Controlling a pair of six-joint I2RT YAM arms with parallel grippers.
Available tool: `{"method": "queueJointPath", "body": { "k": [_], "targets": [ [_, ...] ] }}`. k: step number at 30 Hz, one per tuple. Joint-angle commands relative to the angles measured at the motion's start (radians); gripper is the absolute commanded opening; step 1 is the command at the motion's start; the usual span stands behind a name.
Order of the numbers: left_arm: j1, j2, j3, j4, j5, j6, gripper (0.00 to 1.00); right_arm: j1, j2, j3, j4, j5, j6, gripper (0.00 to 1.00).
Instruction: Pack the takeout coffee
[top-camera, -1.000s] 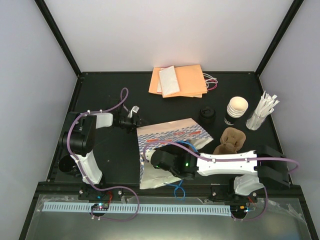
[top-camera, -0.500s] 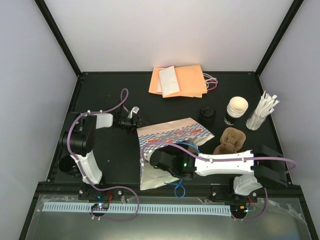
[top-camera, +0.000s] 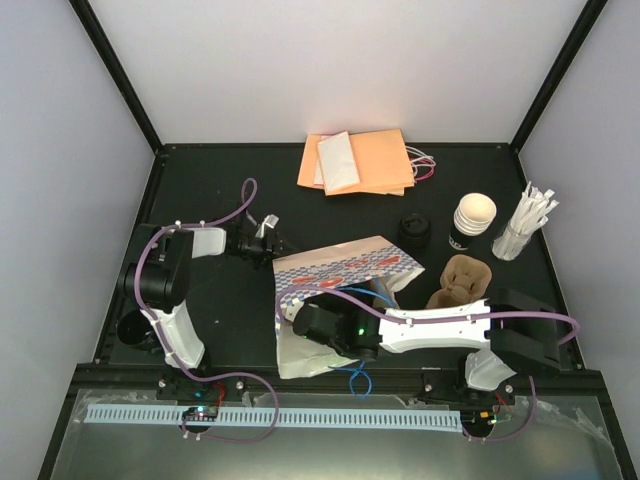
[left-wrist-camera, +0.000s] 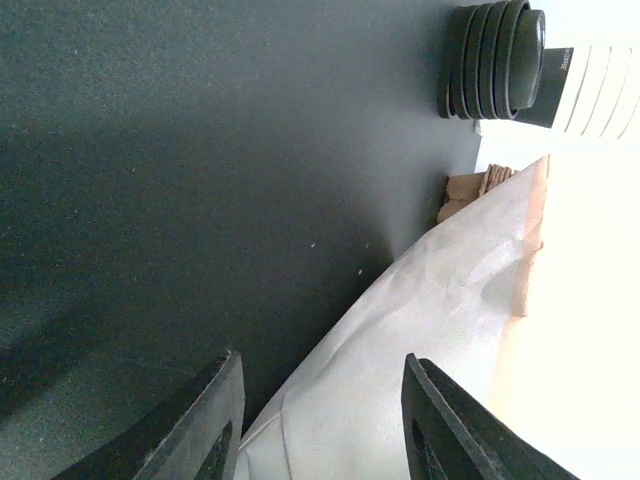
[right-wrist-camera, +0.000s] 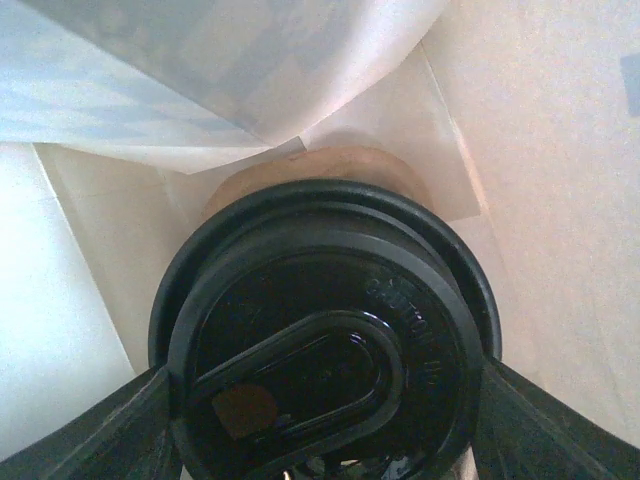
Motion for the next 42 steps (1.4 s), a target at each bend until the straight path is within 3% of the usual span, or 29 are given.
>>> {"method": "queueJointPath", "body": {
  "k": [1,42],
  "targets": [
    [-0.006,-0.017,-0.01,-0.003,0.047,0.012,0.45,0.002,0.055,-0.012,-0.1,-0.061,0.05,0.52],
    [-0.018,-0.059,-0.008,-0.027,0.055,0.031,0.43,-0.114,0.138,0.103,-0.254,-0.272,0.133,0.52]
  ]
}}
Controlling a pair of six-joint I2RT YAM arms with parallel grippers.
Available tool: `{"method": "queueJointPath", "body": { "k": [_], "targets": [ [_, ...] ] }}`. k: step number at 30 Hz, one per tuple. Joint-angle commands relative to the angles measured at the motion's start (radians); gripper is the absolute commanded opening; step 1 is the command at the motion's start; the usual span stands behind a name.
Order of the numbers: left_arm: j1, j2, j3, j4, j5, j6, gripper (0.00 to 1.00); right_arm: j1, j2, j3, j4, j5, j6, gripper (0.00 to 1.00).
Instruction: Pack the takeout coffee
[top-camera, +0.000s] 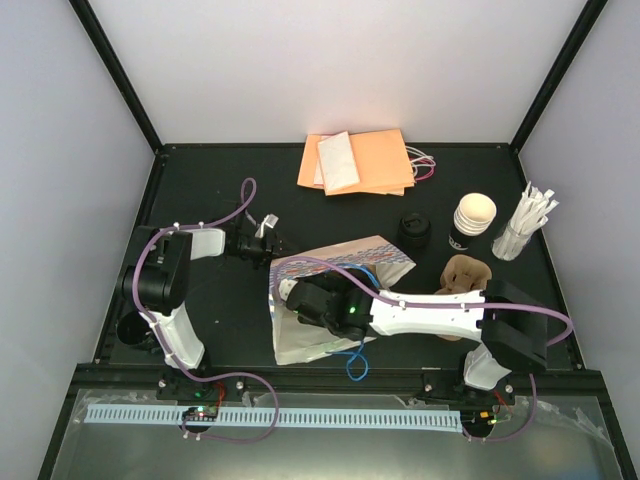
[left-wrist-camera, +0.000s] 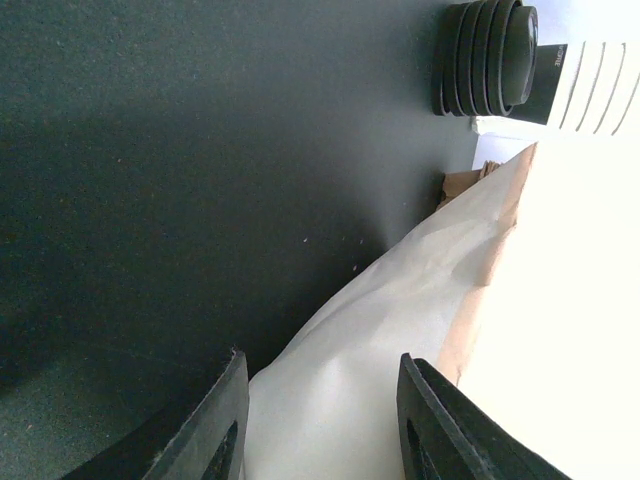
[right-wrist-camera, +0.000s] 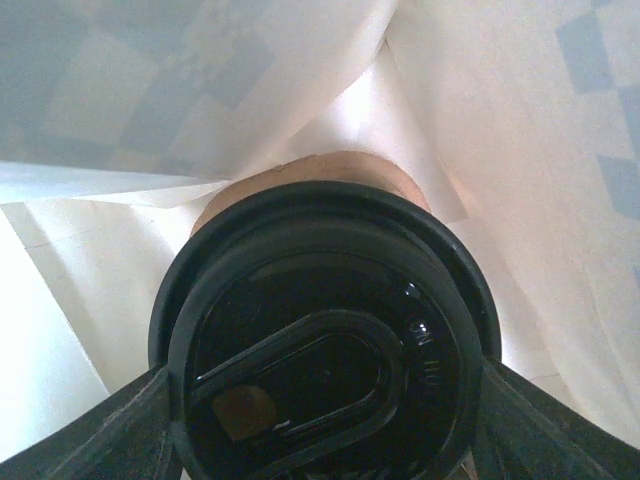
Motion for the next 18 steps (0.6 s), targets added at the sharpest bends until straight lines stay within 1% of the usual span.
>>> {"method": "queueJointPath", "body": {
  "k": [1,6,9,11,14,18],
  "targets": [
    [-0.018,-0.038,0.003,-0.026,0.055,0.03,0.43,-0.017,0.077,-0.029,-0.132,-0.145,0.046,0.52],
    [-0.016,-0.04,0.004,-0.029,0.05,0.029,0.43,-0.032,0.073,-0.026,-0.141,-0.169,0.047,0.52],
    [-0.012,-0.051,0.013,-0.051,0.024,0.041,0.43,-0.04,0.069,-0.017,-0.149,-0.174,0.047,0.52],
    [-0.001,-0.07,0.013,-0.054,0.001,0.037,0.47,-0.051,0.063,-0.01,-0.156,-0.184,0.047,0.52],
    [0.031,-0.127,-0.001,-0.039,-0.034,0.018,0.59,-0.069,0.049,0.003,-0.166,-0.21,0.051,0.52],
    [0.071,-0.214,0.015,-0.105,-0.104,0.043,0.68,-0.102,0.045,0.028,-0.187,-0.245,0.052,0.52]
  ]
}}
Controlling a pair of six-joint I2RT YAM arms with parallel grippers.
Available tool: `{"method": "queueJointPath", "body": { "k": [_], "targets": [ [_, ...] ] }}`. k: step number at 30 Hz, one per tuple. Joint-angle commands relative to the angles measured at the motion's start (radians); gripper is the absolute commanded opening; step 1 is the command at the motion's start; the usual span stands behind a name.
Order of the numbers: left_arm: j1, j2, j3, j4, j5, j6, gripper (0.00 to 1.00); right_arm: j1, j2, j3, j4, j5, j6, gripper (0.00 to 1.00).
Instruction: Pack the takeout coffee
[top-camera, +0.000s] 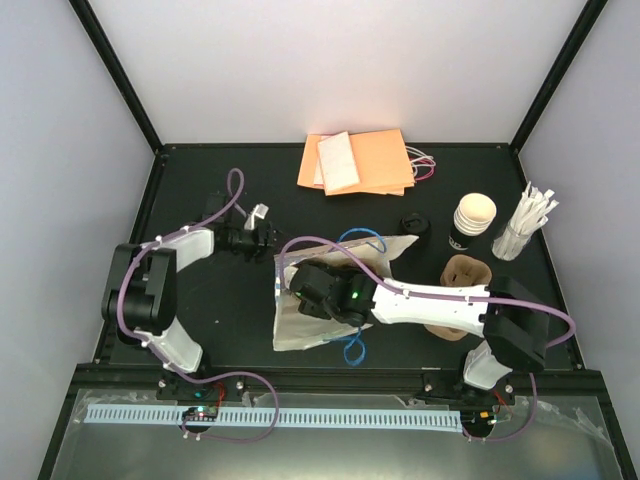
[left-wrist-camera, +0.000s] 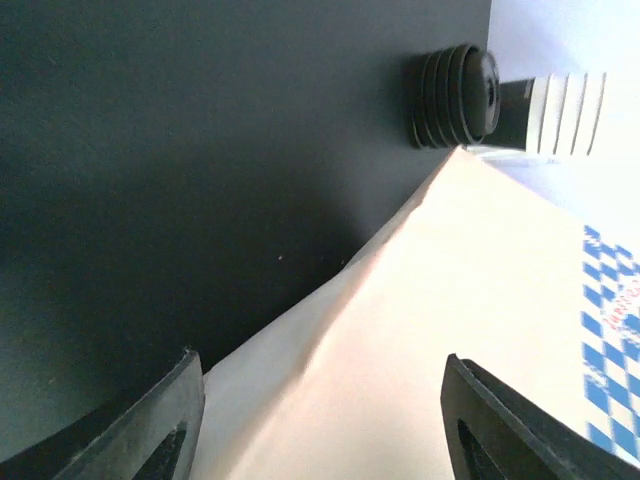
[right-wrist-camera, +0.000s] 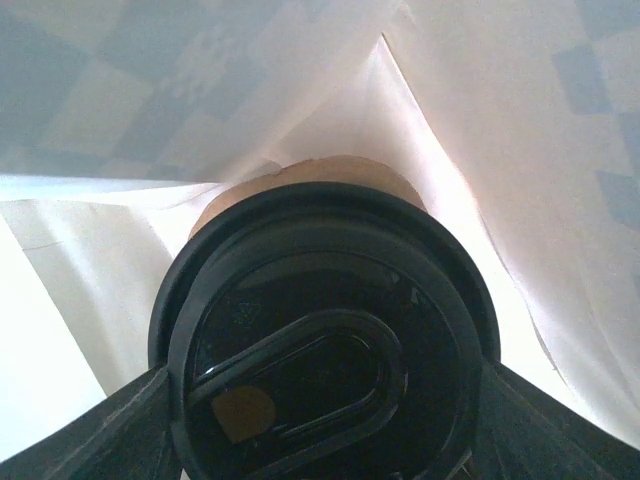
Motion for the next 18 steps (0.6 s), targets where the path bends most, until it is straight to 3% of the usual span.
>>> {"method": "queueJointPath", "body": {
  "k": [1,18],
  "targets": [
    [0.051,-0.115,0.02,-0.078,-0.064,0.034,0.69,-0.044,0.047,-0.006,-0.153,-0.156,0.04,0.52],
    [0.101,-0.407,0.046,-0.253,-0.234,0.086,0.74,-0.158,0.163,0.166,-0.293,-0.274,0.039,0.52]
  ]
}}
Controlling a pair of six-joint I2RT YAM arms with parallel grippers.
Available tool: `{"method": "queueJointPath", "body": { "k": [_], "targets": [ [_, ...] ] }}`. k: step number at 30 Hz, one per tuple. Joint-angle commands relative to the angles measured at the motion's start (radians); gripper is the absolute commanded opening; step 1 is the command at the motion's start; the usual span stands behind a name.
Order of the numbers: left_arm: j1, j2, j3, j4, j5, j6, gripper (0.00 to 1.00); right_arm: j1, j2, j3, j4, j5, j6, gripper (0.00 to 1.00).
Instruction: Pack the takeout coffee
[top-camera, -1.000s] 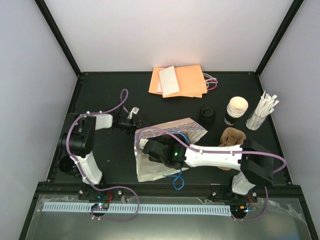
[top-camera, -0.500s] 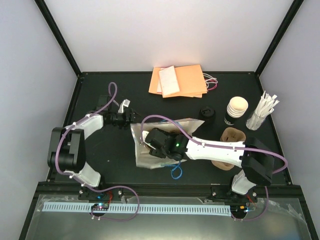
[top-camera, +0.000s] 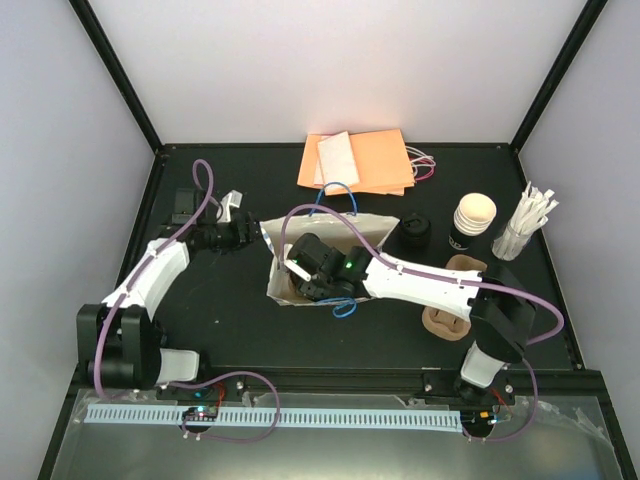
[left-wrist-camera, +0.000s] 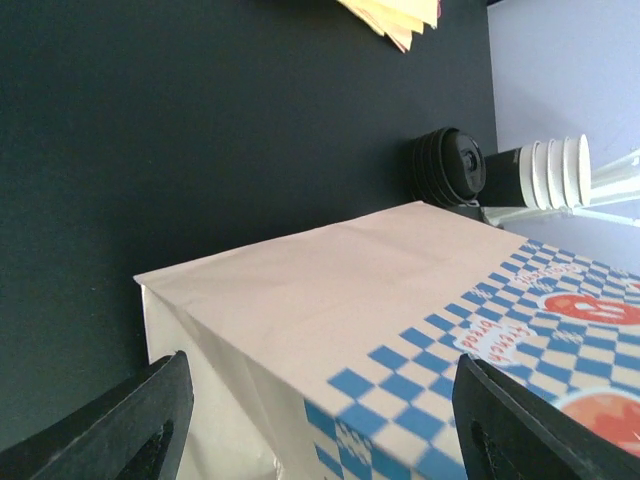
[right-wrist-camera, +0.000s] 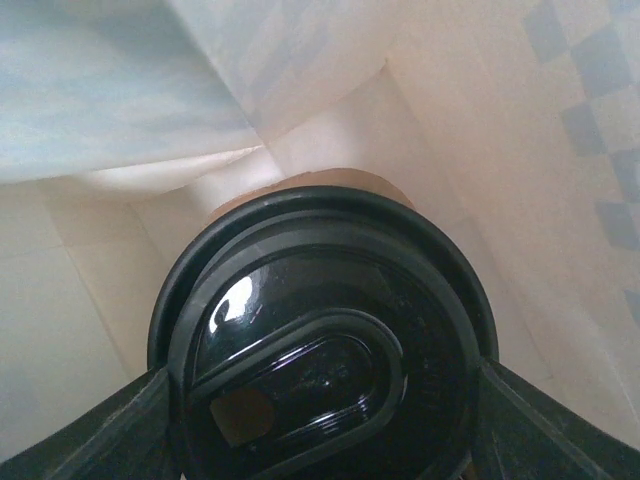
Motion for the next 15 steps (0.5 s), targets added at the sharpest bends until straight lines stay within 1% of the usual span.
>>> {"method": "queueJointPath", "body": {
  "k": [1,8,15],
  "targets": [
    [0.01,-0.085,0.045,-0.061,-0.064,0.038,0.74,-0.038,0.09,0.001,-0.156,-0.101,0.019,0.52],
    [0.009,-0.138,0.037,-0.088,-0.074,0.049,0.74,-0.06,0.153,0.03,-0.202,-0.116,0.051,0.52],
    [0.009,-0.181,0.029,-0.097,-0.075,0.054,0.74,-0.096,0.184,0.044,-0.227,-0.168,0.067,0.52]
  ]
}}
